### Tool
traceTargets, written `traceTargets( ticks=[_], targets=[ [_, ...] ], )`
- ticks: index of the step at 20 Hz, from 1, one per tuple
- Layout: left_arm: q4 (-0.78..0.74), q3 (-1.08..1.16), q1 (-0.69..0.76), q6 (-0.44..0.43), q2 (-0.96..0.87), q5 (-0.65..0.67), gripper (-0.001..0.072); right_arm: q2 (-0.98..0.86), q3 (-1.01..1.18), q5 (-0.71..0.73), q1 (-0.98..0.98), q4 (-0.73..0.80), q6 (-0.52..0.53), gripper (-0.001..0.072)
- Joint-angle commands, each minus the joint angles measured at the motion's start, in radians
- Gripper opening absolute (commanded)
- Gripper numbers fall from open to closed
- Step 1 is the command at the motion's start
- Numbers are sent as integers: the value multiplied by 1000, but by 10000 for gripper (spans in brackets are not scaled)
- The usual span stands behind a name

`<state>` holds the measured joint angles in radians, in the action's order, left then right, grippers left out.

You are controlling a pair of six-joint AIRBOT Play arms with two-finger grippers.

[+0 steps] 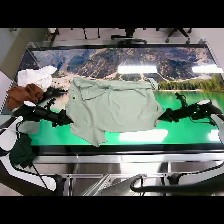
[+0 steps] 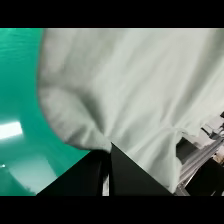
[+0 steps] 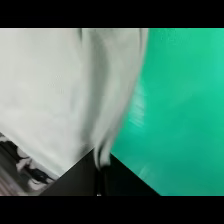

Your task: Fold the shirts.

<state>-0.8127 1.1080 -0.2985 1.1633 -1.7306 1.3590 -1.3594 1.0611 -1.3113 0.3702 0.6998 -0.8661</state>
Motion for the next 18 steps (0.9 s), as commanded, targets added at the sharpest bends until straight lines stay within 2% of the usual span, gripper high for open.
traceTargets(
  ticks=[1, 4, 6, 9, 11, 14, 16, 18],
  targets=[
    [203, 2, 0, -87, 86, 51, 12, 92, 99, -88, 2, -163, 6, 18],
    [564, 29, -27, -176, 336, 91, 13, 246, 312, -137, 52, -370, 31, 18],
    [682, 141, -54, -175, 520, 103, 13, 353, 484, -113, 91, -436, 60, 18],
    [700, 359, -86, -155, 780, -29, 13, 511, 681, 13, 124, -431, 86, 18],
    [698, 487, -146, -100, 904, -119, 13, 603, 747, 114, 142, -383, 101, 18],
    [661, 616, -307, -12, 973, -90, 13, 694, 765, 228, 152, -252, 100, 18],
    [579, 670, -421, 50, 956, 6, 12, 699, 764, 211, 152, -208, 91, 18],
    [569, 630, -414, 50, 932, 20, 13, 663, 753, 160, 151, -206, 77, 18]
  ],
)
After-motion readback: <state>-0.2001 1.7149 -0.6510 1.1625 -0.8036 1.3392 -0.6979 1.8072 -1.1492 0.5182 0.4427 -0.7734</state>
